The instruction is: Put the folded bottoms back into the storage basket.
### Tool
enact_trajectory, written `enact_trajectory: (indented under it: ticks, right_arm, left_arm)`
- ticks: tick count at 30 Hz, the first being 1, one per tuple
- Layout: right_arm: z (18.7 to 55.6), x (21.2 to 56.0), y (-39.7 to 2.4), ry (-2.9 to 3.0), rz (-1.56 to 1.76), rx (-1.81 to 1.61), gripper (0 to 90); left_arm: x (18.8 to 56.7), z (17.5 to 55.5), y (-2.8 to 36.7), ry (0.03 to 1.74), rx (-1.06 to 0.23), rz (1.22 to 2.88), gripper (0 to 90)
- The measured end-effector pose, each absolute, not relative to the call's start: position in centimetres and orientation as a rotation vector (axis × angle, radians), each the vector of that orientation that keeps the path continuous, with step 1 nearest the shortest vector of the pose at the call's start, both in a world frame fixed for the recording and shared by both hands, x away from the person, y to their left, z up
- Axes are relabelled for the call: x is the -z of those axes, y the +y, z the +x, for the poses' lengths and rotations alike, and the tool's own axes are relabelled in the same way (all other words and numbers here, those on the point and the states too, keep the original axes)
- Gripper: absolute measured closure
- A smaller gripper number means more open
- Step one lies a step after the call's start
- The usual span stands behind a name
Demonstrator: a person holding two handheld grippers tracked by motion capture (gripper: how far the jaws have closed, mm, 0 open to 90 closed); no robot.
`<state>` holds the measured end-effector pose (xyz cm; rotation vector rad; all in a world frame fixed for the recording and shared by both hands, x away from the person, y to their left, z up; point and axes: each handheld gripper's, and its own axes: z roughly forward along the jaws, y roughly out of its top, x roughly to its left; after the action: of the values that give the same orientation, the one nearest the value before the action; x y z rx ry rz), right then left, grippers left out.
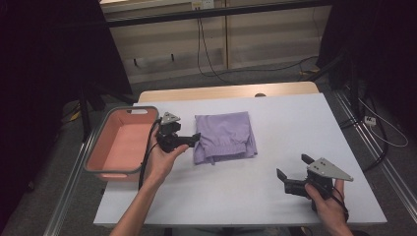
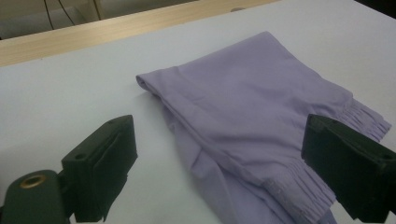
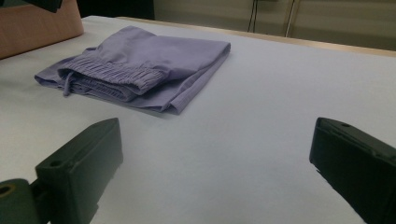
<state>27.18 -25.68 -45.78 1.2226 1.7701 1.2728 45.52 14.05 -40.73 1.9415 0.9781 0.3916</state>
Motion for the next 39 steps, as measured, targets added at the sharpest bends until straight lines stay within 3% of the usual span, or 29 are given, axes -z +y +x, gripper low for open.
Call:
enact_trajectory:
  ticks: [21, 27, 39]
  right_arm:
    - [27.1, 45.8, -25.7, 1.773, 1.222, -1.271, 2.3]
    - [27.2, 45.8, -25.8, 1.779, 1.222, -1.271, 2.2]
    - [27.1, 45.9, -25.8, 1.786, 1.22, -1.27, 2.1]
  left_arm:
    - [43.1, 49.3, 11.6, 1.149, -0.295, 2.031, 16.0]
    - [43.7, 50.0, 11.3, 1.177, -0.274, 2.024, 28.2]
    - [44.9, 50.4, 10.5, 1.194, -0.245, 2.06, 41.3]
